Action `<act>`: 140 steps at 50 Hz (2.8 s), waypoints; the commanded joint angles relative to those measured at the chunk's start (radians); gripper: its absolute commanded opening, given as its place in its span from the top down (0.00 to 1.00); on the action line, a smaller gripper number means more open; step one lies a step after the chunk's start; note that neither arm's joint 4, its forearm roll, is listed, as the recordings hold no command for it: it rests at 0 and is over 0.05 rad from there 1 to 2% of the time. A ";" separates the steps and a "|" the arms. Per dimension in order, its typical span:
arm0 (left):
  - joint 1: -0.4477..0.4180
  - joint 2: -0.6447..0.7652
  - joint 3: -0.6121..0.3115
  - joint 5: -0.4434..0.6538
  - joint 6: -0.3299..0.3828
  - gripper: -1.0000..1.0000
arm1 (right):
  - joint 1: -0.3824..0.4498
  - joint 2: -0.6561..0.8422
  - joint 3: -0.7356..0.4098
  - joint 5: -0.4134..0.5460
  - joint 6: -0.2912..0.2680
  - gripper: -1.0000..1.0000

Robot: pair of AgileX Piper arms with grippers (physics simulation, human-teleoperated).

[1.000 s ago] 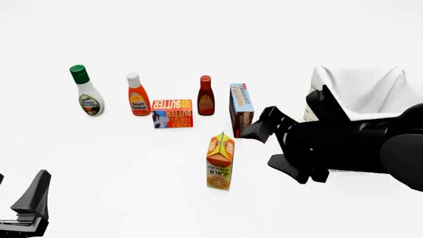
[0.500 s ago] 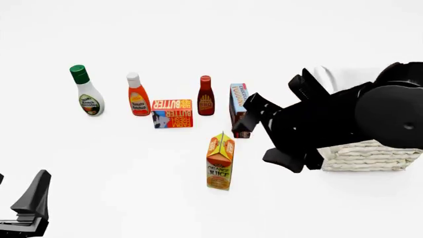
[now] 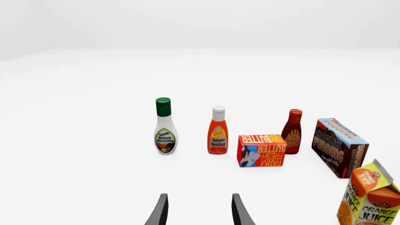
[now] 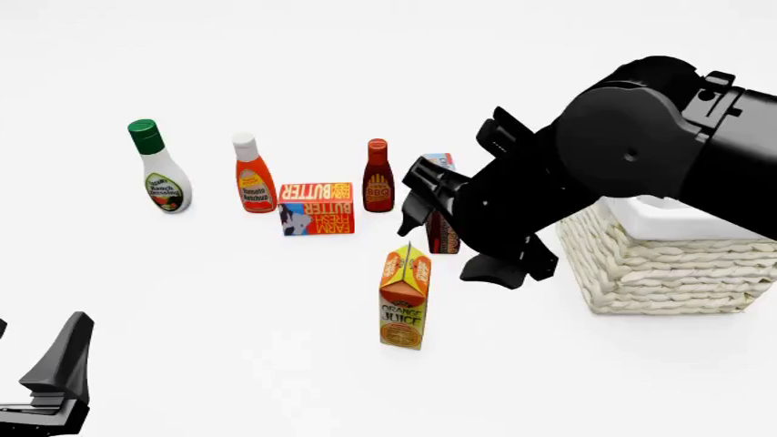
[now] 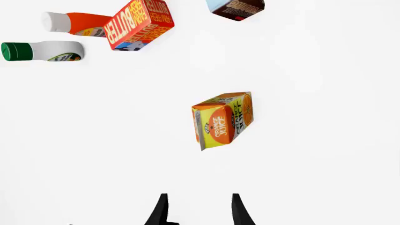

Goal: Pick the orange juice and place it in the basket.

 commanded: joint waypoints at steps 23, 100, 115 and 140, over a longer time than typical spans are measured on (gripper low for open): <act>0.000 0.000 0.001 0.000 0.000 0.00 | -0.022 0.217 -0.213 0.172 -0.092 0.00; 0.000 -0.001 0.001 0.000 0.000 0.00 | -0.074 0.455 -0.374 0.247 -0.414 0.00; 0.000 -0.001 0.001 0.000 0.000 0.00 | -0.057 0.474 -0.404 0.247 -0.376 0.00; 0.000 -0.001 0.001 -0.001 0.000 0.00 | -0.080 0.486 -0.391 0.247 -0.384 0.00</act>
